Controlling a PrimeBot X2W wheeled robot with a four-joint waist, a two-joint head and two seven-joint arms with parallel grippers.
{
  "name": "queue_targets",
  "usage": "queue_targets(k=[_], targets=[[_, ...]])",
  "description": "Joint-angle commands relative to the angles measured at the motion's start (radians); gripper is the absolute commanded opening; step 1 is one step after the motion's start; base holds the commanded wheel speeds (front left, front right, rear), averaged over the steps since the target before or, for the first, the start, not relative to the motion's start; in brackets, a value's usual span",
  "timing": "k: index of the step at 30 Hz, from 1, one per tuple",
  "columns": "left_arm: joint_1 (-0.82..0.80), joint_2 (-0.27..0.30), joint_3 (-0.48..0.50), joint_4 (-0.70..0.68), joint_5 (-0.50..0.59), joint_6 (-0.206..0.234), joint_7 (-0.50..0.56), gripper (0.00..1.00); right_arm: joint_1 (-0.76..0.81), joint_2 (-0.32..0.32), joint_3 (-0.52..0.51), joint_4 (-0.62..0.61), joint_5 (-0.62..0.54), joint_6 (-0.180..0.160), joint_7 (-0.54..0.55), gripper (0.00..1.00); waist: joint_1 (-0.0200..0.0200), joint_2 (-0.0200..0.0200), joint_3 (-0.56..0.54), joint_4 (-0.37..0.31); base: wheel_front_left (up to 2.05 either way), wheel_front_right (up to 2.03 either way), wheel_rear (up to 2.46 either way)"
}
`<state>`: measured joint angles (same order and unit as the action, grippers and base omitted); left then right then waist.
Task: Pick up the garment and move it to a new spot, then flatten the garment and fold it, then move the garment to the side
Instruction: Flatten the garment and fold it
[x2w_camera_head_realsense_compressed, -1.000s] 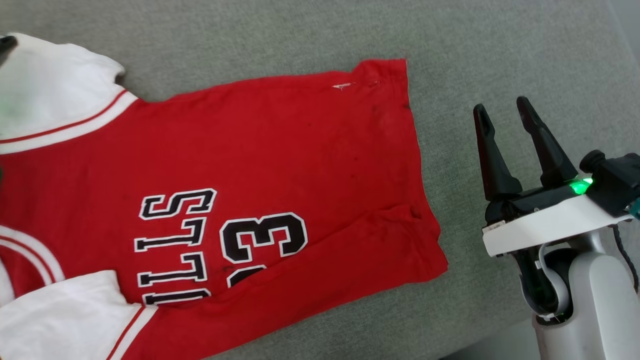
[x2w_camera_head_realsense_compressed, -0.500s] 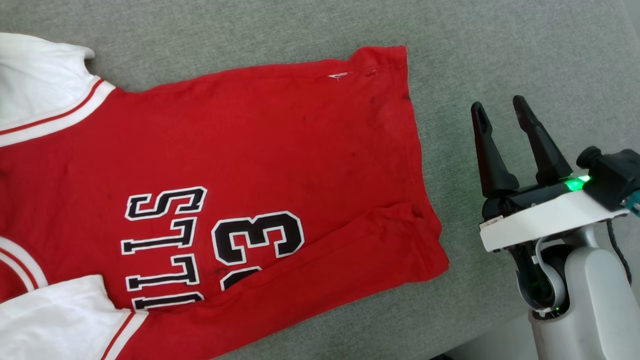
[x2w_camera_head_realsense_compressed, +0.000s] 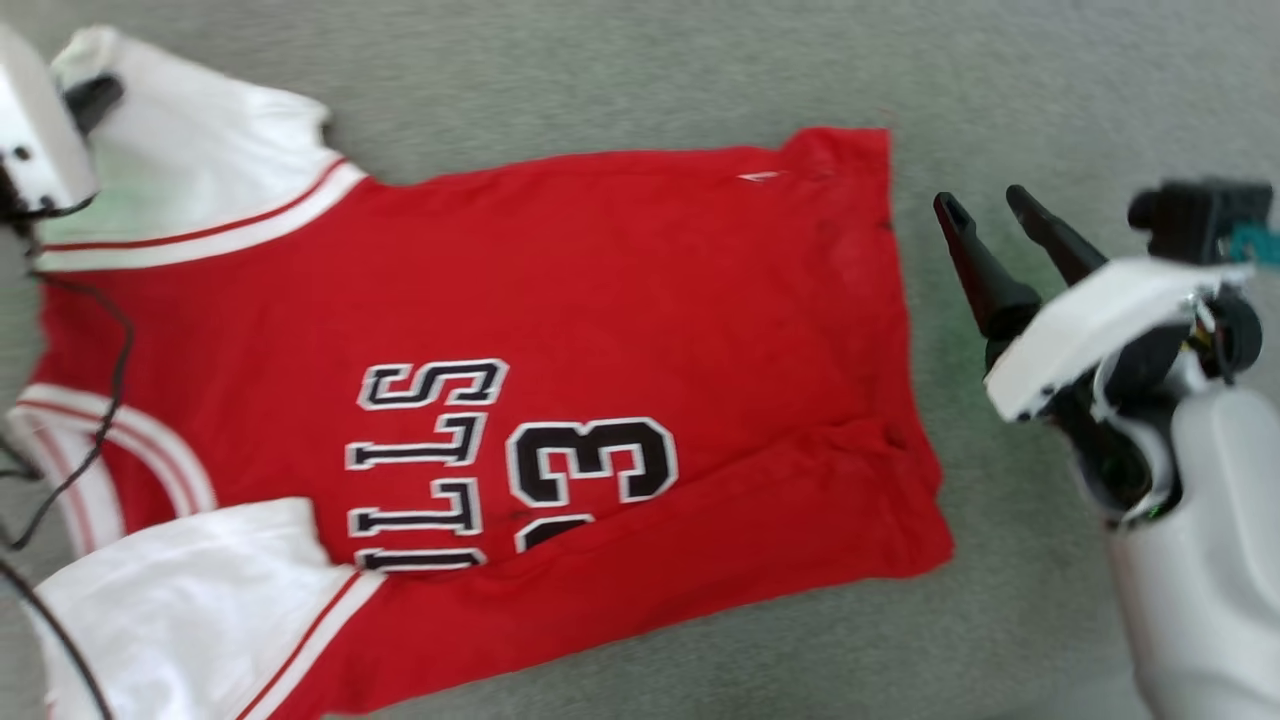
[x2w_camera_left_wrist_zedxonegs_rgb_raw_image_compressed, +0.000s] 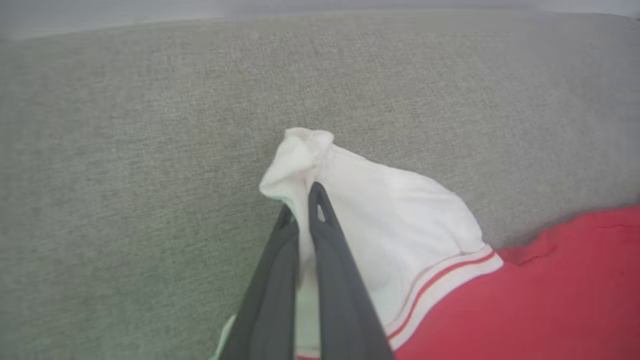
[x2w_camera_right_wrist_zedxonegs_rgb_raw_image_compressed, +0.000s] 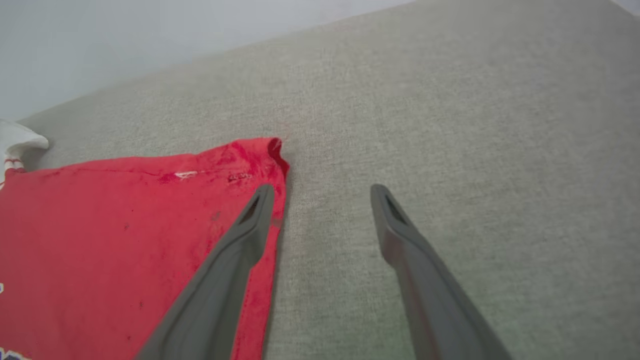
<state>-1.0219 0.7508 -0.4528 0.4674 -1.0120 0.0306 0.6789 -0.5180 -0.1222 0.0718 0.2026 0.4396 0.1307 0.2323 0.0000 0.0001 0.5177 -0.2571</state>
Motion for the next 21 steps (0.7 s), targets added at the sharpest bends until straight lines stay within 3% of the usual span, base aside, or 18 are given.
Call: queue_targets(k=[1, 6, 11, 19, 20, 21], targets=[[-0.014, -0.015, -0.01, -0.005, 0.012, -0.011, -0.015, 0.0, -0.04, -0.021, 0.006, 0.031, 0.007, 0.0, 0.047, 1.0, 0.0, -0.0001, -0.025, 0.046, 0.0, 0.0, 0.0], [-0.045, -0.059, -0.037, -0.03, 0.035, -0.045, -0.054, 0.0, -0.158, -0.084, 0.029, 0.131, 0.01, 0.0, 0.247, 1.0, 0.0, -0.0001, -0.029, 0.117, 0.0, 0.0, 0.0], [-0.058, -0.091, -0.054, -0.048, 0.048, -0.065, -0.077, 0.0, -0.262, -0.117, 0.051, 0.212, -0.016, 0.0, 0.381, 1.0, 0.0, -0.0001, -0.014, 0.17, 0.0, 0.0, 0.0], [-0.036, -0.115, -0.066, -0.046, 0.041, -0.085, -0.108, 0.0, -0.315, -0.095, 0.101, 0.406, -0.025, 0.0, 0.618, 1.0, 0.0, -0.0001, -0.004, 0.21, 0.0, 0.0, 0.0], [-0.034, -0.117, -0.067, -0.043, 0.04, -0.09, -0.11, 0.0, -0.313, -0.09, 0.101, 0.422, -0.024, 0.0, 0.642, 0.51, 0.0, -0.0001, -0.005, 0.213, 0.0, 0.0, 0.0], [-0.033, -0.117, -0.067, -0.04, 0.039, -0.092, -0.112, 0.0, -0.312, -0.085, 0.103, 0.433, -0.02, 0.0, 0.66, 0.32, 0.0, -0.0001, -0.007, 0.215, 0.0, 0.0, 0.0]])
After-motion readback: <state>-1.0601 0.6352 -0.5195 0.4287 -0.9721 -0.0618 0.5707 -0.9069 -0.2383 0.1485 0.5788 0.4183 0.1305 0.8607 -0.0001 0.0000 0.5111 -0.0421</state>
